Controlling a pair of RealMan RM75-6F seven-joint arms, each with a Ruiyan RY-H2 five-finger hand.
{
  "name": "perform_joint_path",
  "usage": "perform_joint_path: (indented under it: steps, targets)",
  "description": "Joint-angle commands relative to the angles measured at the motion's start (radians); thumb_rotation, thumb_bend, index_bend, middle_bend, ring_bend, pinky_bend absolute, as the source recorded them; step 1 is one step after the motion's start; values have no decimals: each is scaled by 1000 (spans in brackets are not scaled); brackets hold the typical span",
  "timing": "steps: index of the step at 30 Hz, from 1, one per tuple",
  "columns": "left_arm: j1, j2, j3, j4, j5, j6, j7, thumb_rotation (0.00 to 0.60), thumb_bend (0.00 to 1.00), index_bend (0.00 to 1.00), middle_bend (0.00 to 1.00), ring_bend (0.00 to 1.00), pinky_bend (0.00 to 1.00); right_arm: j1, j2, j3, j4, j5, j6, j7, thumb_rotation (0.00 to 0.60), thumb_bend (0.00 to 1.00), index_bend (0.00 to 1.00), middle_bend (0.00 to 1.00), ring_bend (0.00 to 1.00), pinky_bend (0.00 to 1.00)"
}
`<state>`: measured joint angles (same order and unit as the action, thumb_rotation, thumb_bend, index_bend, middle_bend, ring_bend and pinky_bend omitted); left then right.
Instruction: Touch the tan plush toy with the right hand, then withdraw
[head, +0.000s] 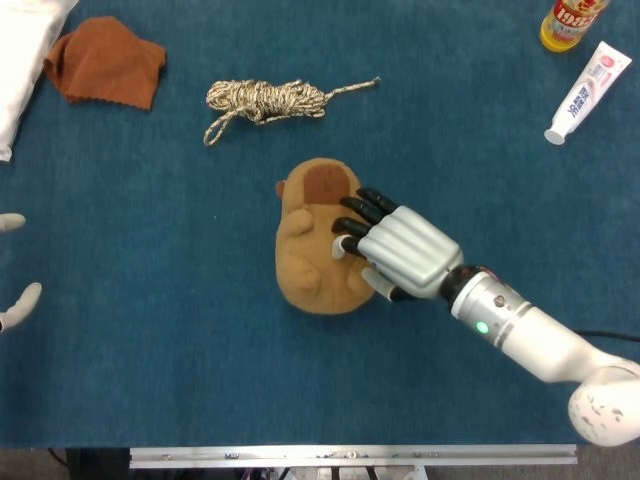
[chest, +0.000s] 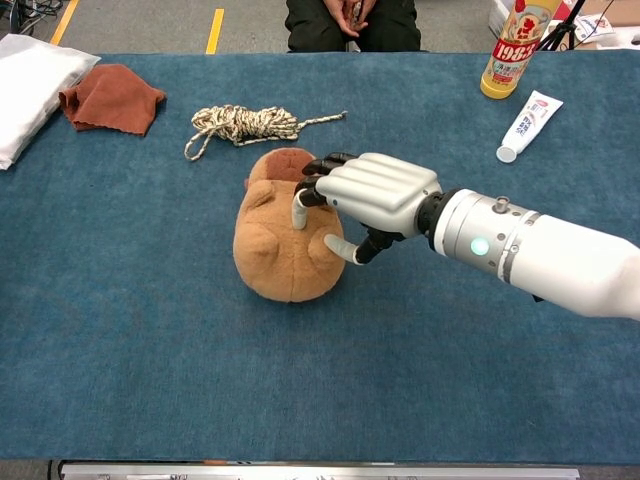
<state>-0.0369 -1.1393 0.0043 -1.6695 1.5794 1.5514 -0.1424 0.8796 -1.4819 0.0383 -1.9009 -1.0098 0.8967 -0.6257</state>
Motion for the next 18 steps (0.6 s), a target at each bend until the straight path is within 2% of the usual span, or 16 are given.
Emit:
perform_joint_path:
  steps: [1, 6, 11, 18]
  targets:
    - [1, 1, 0, 1, 0, 1, -1, 600, 214, 275, 134, 38, 75, 10, -11, -5, 8, 15, -5, -11, 600, 442, 352, 216, 47, 46]
    - [2, 1, -1, 0, 2, 4, -3, 600, 214, 275, 134, 38, 75, -2, 10, 3, -26, -22, 36, 6, 600, 442, 353, 217, 47, 46]
    - [-3, 1, -3, 0, 9, 2, -3, 600, 215, 275, 134, 38, 75, -47, 89, 3, -98, -105, 110, 45, 600, 442, 353, 216, 47, 46]
    - [-11, -5, -10, 28, 7, -2, -16, 600, 215, 275, 135, 37, 75, -200, 244, -59, -117, -248, 279, 169, 600, 444, 353, 216, 47, 46]
